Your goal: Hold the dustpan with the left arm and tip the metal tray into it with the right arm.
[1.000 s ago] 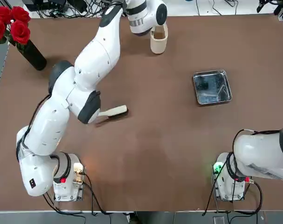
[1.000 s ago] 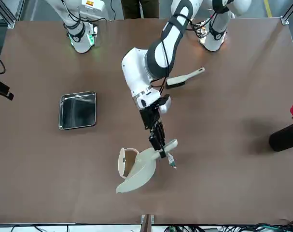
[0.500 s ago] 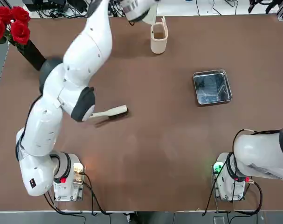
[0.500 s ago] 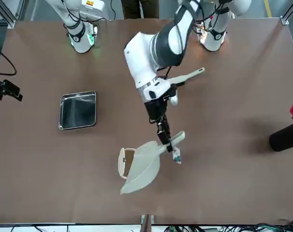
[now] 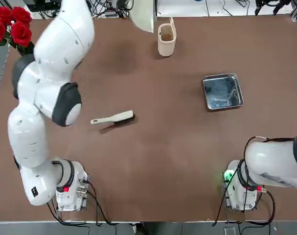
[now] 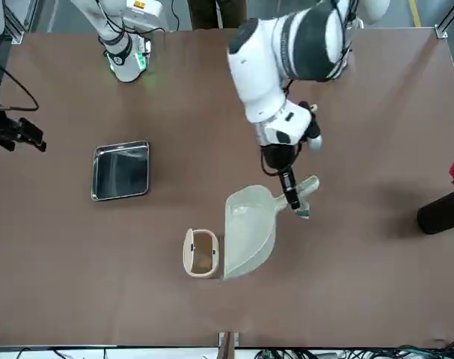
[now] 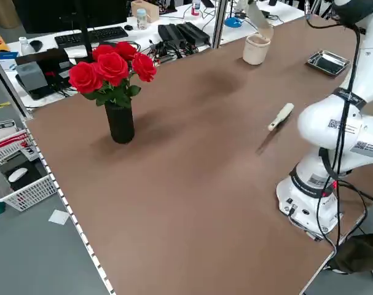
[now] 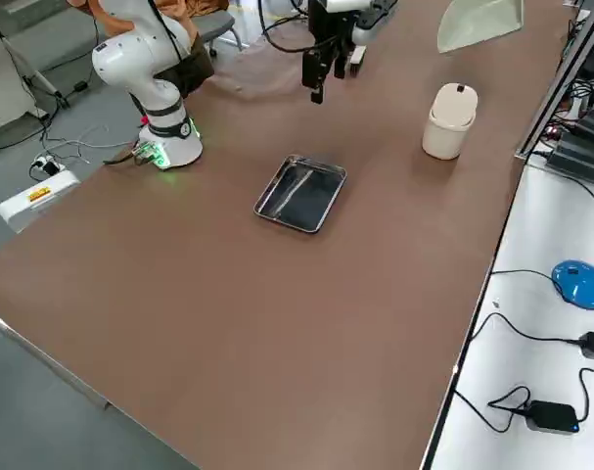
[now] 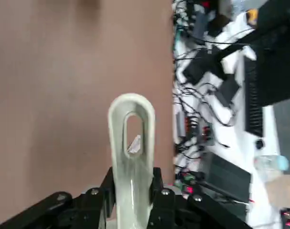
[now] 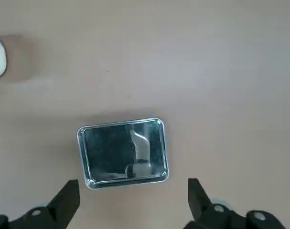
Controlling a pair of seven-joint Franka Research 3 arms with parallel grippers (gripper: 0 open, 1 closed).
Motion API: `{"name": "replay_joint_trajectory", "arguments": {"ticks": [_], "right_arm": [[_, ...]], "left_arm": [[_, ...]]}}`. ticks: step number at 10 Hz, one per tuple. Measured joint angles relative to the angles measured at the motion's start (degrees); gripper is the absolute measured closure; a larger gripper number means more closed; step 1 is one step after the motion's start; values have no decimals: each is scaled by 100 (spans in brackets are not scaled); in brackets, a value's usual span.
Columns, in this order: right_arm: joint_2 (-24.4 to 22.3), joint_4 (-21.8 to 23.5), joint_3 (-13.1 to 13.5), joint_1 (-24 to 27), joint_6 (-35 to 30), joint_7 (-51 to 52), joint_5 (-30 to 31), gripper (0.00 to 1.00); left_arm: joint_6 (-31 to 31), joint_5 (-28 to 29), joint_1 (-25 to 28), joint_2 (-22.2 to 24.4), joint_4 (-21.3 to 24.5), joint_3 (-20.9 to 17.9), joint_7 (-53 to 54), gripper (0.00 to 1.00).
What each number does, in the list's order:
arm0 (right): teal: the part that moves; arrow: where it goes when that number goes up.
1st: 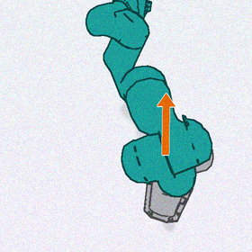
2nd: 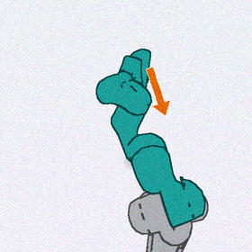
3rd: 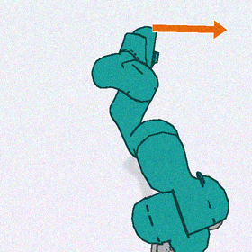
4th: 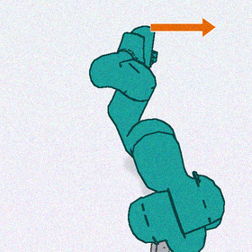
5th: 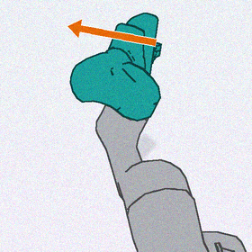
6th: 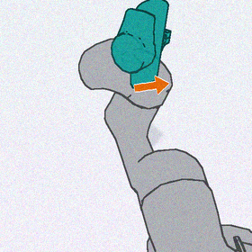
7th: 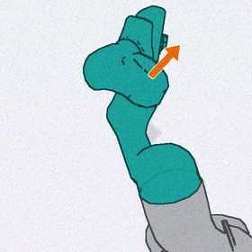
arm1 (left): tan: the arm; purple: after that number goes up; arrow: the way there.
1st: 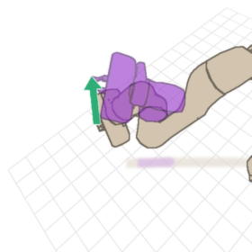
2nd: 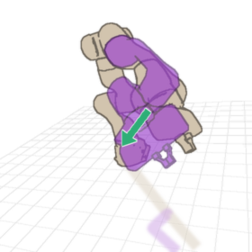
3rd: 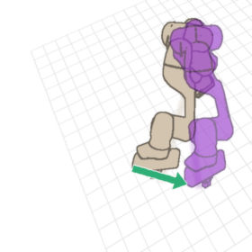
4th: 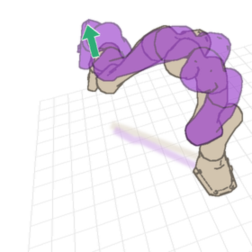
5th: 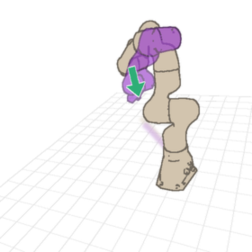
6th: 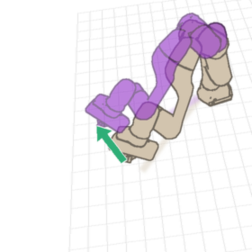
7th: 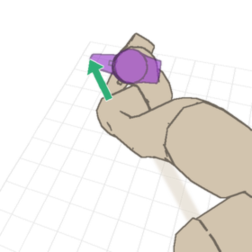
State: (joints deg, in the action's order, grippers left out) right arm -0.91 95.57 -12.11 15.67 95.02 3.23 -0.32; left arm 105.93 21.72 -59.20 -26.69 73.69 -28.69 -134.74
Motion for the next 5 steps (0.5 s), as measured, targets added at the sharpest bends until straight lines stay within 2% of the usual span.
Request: {"name": "replay_joint_trajectory", "arguments": {"ticks": [1,3,5], "right_arm": [[-27,6,163,-213,0,-16,3,0],[-33,10,284,-363,-3,-18,6,0],[-34,16,296,-461,-145,-106,6,0]], "left_arm": [[383,-41,10,546,807,-8,57,67],[1093,-51,15,1643,2467,-9,113,67],[1634,-137,69,2062,3509,-3,145,67]]}}
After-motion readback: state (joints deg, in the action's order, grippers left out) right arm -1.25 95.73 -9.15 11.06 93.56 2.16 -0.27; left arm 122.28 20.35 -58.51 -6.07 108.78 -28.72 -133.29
